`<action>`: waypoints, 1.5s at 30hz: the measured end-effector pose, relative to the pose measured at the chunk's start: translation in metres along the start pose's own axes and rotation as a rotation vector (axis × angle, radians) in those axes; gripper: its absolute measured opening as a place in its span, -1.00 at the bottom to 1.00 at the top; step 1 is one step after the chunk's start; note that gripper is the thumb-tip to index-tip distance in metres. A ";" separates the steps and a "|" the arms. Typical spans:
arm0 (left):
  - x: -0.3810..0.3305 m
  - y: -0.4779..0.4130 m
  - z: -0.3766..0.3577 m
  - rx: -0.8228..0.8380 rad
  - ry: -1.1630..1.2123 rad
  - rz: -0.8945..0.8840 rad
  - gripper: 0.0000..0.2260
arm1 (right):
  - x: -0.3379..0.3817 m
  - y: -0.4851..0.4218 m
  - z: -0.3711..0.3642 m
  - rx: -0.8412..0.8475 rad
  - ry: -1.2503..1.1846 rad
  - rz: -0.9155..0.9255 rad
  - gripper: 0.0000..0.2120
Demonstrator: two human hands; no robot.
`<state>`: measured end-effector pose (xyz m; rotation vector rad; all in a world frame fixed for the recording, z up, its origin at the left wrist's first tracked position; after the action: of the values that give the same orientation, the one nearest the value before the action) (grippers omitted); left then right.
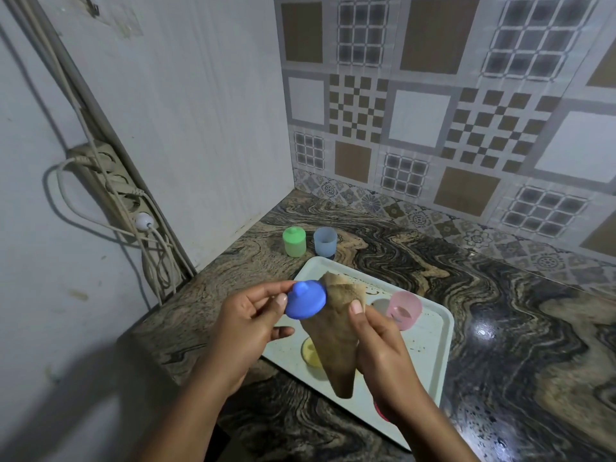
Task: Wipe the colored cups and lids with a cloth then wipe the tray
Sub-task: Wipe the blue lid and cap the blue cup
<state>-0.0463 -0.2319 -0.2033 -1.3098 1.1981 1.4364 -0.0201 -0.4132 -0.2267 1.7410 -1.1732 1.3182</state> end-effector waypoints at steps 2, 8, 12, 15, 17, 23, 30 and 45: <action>0.001 0.001 -0.003 0.035 -0.036 0.002 -0.85 | 0.000 0.001 0.000 0.006 0.022 0.012 -0.49; 0.001 -0.021 0.000 -0.077 -0.244 -0.103 -0.92 | 0.011 -0.006 -0.004 0.007 0.030 0.006 -0.46; -0.002 -0.054 0.004 -0.172 -0.424 -0.199 -0.92 | 0.020 -0.043 0.008 -0.066 0.101 0.007 -0.49; -0.011 -0.086 -0.003 -0.233 -0.559 -0.259 -0.90 | 0.017 -0.083 0.024 -0.122 0.241 0.005 -0.46; -0.012 -0.114 -0.009 -0.252 -0.613 -0.296 -0.89 | 0.014 -0.110 0.034 -0.155 0.346 -0.012 -0.52; 0.002 -0.201 -0.023 -0.276 -0.808 -0.355 -0.84 | 0.004 -0.191 0.063 -0.227 0.559 -0.082 -0.55; 0.039 -0.271 -0.047 -0.246 -1.094 -0.331 -0.82 | -0.016 -0.234 0.091 -0.240 0.587 -0.106 -0.50; 0.091 -0.306 -0.058 -0.097 -1.279 -0.163 -0.74 | -0.045 -0.262 0.113 -0.267 0.543 -0.150 -0.57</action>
<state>0.2530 -0.2298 -0.3279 -0.2982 0.1544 1.7298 0.2594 -0.3989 -0.2968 1.1530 -0.8417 1.3549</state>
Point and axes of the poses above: each hand's wrist, its own y-axis away from the middle knuckle, its own z-axis out of the back of the hand, x = y × z, the point moved 6 cm from there along -y, towards the middle knuckle, and after that the axes turned 7 degrees about x, right-handed, at the moved point
